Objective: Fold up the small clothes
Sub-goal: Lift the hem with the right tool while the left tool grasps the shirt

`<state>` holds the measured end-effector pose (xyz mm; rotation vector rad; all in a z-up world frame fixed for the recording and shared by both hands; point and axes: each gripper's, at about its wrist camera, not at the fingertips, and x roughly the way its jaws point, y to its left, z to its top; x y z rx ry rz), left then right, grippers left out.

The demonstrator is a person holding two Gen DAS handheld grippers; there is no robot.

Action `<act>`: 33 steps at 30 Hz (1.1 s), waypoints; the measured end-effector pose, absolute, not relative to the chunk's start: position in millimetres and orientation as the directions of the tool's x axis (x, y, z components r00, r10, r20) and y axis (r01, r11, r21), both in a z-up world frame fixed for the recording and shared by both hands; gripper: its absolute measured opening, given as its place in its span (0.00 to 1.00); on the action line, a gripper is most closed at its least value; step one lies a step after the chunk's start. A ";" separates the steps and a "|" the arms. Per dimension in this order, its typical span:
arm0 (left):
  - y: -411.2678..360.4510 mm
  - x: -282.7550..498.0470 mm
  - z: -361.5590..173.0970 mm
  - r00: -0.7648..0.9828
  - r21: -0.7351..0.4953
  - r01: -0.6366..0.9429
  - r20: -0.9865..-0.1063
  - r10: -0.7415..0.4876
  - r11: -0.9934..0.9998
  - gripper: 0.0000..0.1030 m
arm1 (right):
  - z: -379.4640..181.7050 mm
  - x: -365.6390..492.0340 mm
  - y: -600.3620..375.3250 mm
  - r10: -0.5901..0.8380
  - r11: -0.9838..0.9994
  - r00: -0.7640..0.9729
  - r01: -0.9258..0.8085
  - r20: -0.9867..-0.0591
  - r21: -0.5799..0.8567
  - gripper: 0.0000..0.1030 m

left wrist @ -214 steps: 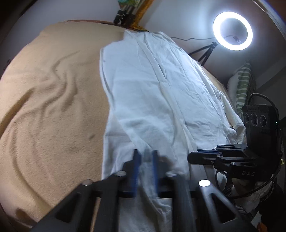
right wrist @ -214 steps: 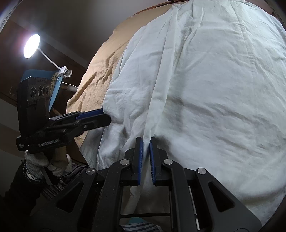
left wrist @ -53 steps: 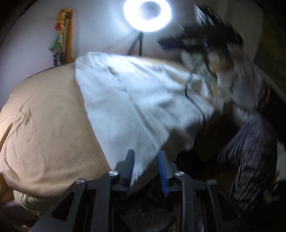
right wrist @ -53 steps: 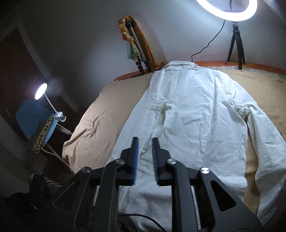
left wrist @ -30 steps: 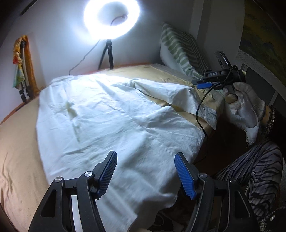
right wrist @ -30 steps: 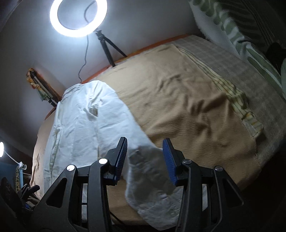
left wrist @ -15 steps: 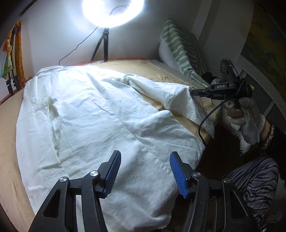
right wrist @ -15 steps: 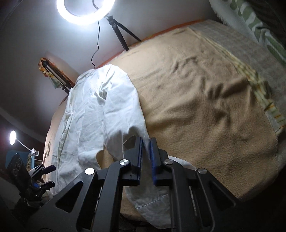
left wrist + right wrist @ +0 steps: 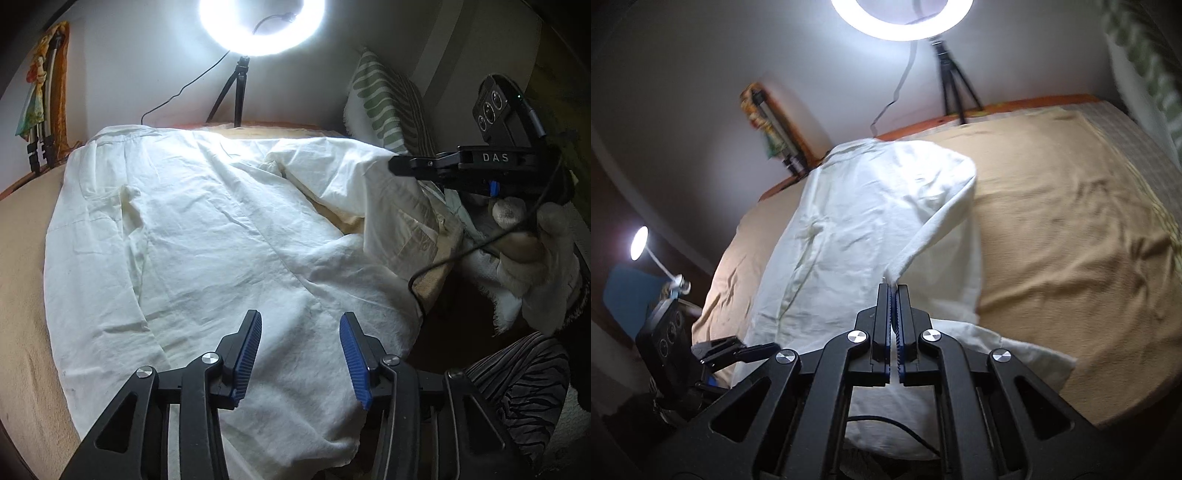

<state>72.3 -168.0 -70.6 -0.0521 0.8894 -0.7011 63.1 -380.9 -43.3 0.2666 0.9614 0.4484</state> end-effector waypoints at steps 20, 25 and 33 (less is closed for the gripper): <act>-120.3 72.0 -63.7 0.465 -0.419 0.443 -0.648 -0.603 0.792 0.43 | -66.2 48.0 -324.8 0.693 0.711 0.218 -0.364 -0.688 0.601 0.39; -130.7 62.5 -57.5 0.471 -0.394 0.477 -0.640 -0.607 0.786 0.44 | -40.3 52.0 -361.3 0.697 0.717 0.333 -0.347 -0.635 0.605 0.39; -162.1 48.4 -54.7 0.457 -0.387 0.522 -0.625 -0.632 0.760 0.47 | -35.2 97.3 -397.3 0.586 0.810 0.433 -0.286 -0.685 0.512 0.39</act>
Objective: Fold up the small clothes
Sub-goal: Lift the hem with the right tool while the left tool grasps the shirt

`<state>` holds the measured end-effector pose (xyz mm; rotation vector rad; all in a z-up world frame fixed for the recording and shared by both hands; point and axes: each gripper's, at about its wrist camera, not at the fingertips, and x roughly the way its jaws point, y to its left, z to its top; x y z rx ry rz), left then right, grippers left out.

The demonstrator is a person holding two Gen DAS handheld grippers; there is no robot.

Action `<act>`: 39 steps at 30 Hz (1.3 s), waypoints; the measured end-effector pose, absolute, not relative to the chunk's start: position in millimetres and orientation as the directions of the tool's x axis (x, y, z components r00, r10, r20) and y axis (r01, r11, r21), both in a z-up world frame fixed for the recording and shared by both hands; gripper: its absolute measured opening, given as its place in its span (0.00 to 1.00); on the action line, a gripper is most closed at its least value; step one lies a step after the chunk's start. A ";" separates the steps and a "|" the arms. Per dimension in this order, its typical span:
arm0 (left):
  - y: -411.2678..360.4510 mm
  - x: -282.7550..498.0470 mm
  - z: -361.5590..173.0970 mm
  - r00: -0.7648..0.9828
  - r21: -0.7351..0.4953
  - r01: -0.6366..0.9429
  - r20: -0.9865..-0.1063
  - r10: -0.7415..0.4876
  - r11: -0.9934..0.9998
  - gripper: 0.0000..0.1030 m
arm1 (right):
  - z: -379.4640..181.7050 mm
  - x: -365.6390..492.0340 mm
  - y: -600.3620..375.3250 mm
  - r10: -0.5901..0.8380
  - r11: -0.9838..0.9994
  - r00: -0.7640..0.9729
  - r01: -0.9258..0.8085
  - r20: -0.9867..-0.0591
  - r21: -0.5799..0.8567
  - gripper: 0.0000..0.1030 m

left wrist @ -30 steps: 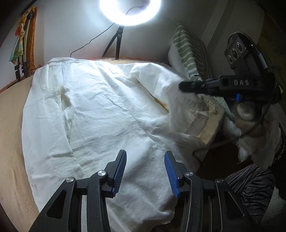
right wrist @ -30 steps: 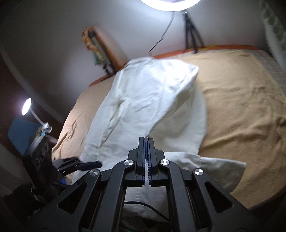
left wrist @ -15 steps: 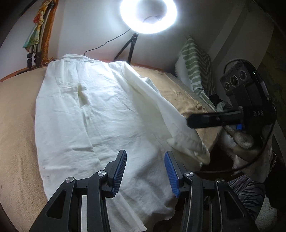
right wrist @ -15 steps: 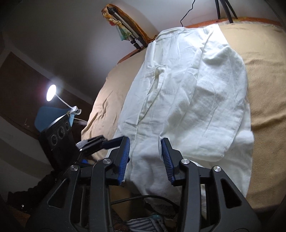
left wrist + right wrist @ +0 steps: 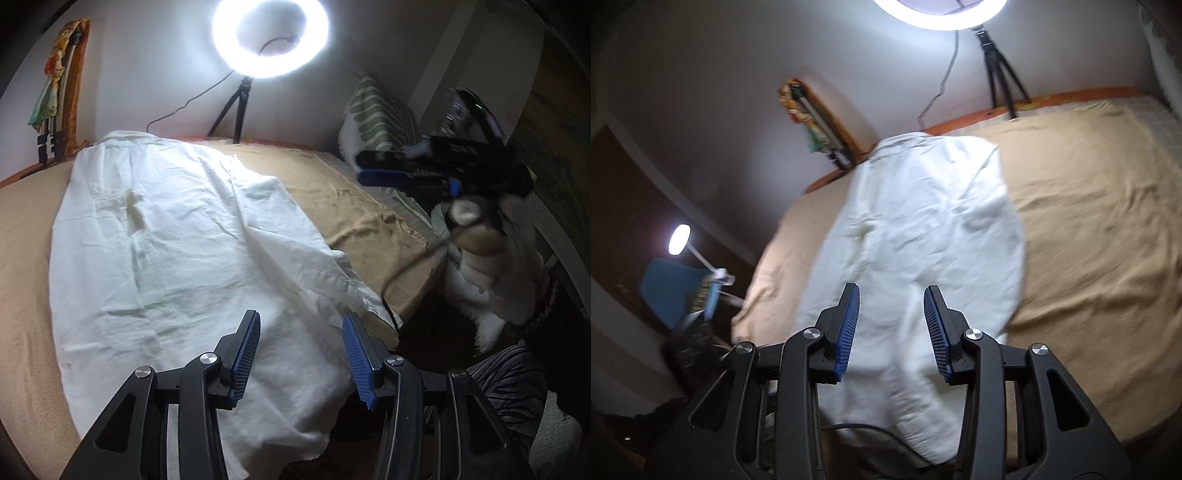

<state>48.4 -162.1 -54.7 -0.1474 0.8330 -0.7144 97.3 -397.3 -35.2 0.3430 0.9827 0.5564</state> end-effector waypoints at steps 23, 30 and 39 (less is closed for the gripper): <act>-278.5 133.8 -52.0 0.409 -0.261 0.584 -0.723 -0.557 0.768 0.54 | -57.1 38.3 -470.6 0.577 0.807 0.438 -0.177 -0.690 0.563 0.39; -235.6 127.7 -97.2 0.428 -0.137 0.492 -0.821 -0.376 0.860 0.44 | -91.2 51.1 -441.1 0.580 0.814 0.327 -0.199 -0.746 0.545 0.39; -178.7 91.6 -85.4 0.438 -0.301 0.416 -0.760 -0.480 0.858 0.44 | -126.0 79.7 -416.3 0.569 0.822 0.239 -0.164 -0.787 0.545 0.39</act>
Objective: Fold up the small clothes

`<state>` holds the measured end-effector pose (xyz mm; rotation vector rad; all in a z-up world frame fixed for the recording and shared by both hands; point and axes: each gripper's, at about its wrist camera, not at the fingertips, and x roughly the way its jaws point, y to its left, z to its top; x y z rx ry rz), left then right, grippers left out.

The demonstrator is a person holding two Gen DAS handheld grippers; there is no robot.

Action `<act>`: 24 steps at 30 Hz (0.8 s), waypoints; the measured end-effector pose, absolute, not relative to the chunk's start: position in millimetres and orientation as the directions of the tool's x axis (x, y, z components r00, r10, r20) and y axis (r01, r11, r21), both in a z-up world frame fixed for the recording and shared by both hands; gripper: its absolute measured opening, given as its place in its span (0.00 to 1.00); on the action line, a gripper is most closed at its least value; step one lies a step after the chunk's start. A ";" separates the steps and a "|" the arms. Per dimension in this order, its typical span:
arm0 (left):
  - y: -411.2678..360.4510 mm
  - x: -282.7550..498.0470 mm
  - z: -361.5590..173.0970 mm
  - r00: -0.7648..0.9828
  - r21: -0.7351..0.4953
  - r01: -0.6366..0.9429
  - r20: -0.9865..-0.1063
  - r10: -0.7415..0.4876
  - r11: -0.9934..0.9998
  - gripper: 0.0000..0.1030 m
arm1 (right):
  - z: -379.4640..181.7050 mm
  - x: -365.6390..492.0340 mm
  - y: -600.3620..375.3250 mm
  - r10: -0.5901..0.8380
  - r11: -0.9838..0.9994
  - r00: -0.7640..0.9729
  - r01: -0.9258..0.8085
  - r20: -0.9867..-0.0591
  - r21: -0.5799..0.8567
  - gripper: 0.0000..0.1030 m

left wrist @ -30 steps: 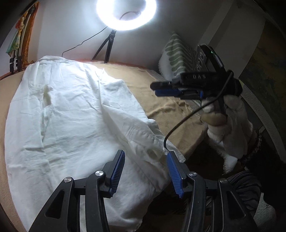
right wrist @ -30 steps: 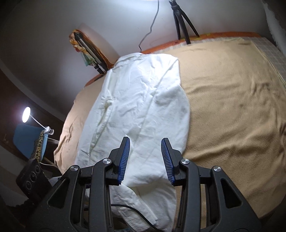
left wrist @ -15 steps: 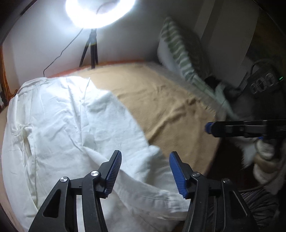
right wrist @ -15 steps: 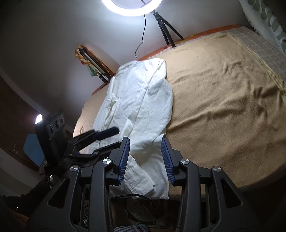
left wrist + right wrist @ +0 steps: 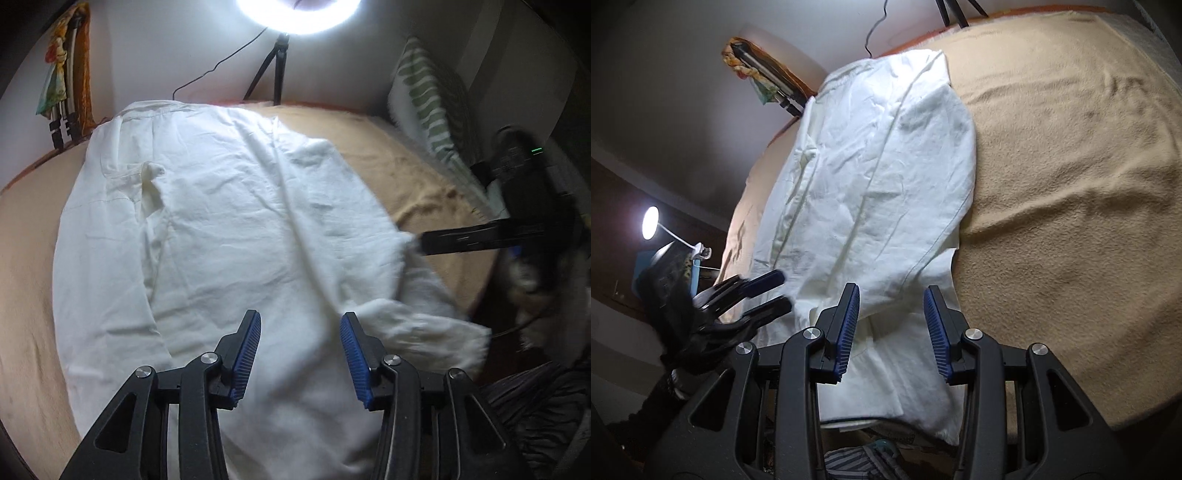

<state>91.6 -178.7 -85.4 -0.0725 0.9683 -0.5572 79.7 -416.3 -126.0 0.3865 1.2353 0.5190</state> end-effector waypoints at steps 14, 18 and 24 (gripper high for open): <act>-216.8 96.4 -110.1 0.319 -0.435 0.369 -0.771 -0.551 0.821 0.26 | -121.5 105.7 -404.6 0.476 0.879 0.335 -0.163 -0.813 0.447 0.04; -207.3 92.1 -111.2 0.321 -0.458 0.364 -0.756 -0.571 0.811 0.24 | -85.5 95.6 -403.0 0.419 0.907 0.401 -0.218 -0.815 0.359 0.03; -199.0 85.2 -102.4 0.378 -0.380 0.371 -0.772 -0.512 0.847 0.28 | -81.3 100.9 -402.3 0.299 0.953 0.449 -0.183 -0.842 0.240 0.04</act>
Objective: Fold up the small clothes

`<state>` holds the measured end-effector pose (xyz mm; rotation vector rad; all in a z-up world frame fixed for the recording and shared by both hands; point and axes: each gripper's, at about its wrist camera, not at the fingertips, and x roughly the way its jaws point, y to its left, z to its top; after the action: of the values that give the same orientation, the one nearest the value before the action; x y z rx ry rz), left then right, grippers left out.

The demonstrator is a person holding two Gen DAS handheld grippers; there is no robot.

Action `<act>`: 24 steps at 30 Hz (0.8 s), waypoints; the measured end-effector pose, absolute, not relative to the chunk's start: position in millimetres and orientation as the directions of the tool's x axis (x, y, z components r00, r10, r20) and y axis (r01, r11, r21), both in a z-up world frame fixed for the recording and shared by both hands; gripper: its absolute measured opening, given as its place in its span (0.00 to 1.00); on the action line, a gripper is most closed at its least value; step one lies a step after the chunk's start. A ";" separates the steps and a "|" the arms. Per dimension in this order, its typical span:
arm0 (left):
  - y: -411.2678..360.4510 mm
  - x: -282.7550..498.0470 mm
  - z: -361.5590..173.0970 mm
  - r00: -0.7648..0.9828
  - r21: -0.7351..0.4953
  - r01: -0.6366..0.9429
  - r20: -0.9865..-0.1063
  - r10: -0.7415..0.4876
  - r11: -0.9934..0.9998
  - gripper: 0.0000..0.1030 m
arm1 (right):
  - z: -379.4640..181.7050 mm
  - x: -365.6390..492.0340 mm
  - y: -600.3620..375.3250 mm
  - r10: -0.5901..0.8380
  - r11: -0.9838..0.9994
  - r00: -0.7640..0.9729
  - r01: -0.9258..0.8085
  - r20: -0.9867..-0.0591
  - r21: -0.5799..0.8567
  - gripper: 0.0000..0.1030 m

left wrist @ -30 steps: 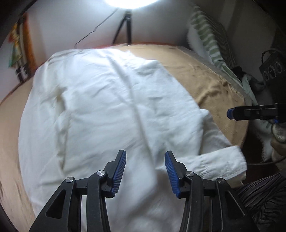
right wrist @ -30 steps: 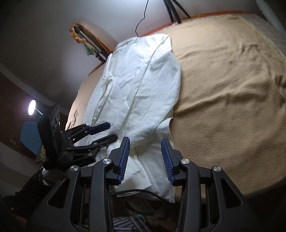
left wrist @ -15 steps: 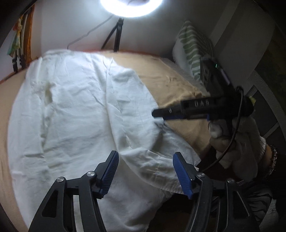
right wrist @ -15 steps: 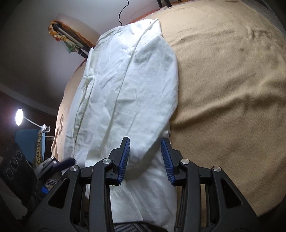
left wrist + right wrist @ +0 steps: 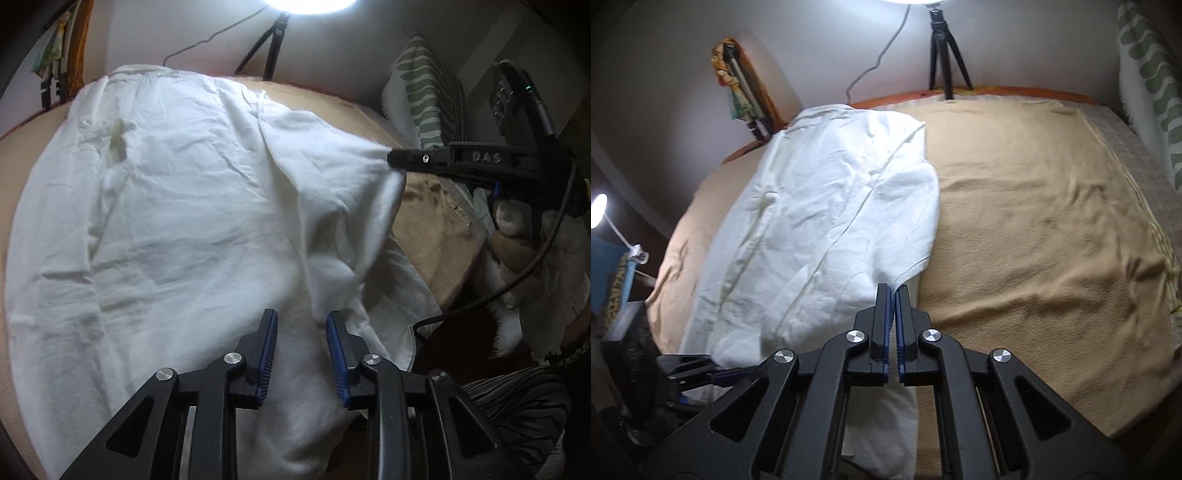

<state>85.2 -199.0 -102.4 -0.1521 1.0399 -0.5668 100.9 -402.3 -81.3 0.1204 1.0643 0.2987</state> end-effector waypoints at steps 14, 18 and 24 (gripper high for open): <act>-211.5 65.9 -90.4 0.393 -0.318 0.445 -0.770 -0.502 0.837 0.49 | -122.9 33.5 -420.4 0.576 0.816 0.227 -0.212 -0.786 0.537 0.34; -209.2 71.1 -107.1 0.345 -0.358 0.416 -0.788 -0.510 0.836 0.26 | -144.1 22.5 -397.6 0.546 0.825 0.136 -0.260 -0.827 0.502 0.34; -194.9 77.5 -122.2 0.300 -0.457 0.375 -0.764 -0.572 0.807 0.05 | -144.1 14.5 -367.4 0.474 0.843 0.144 -0.357 -0.868 0.401 0.10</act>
<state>77.5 -194.9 -122.2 -0.2061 1.0989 -0.6337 14.5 -367.4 -144.1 0.1078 1.2943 0.6007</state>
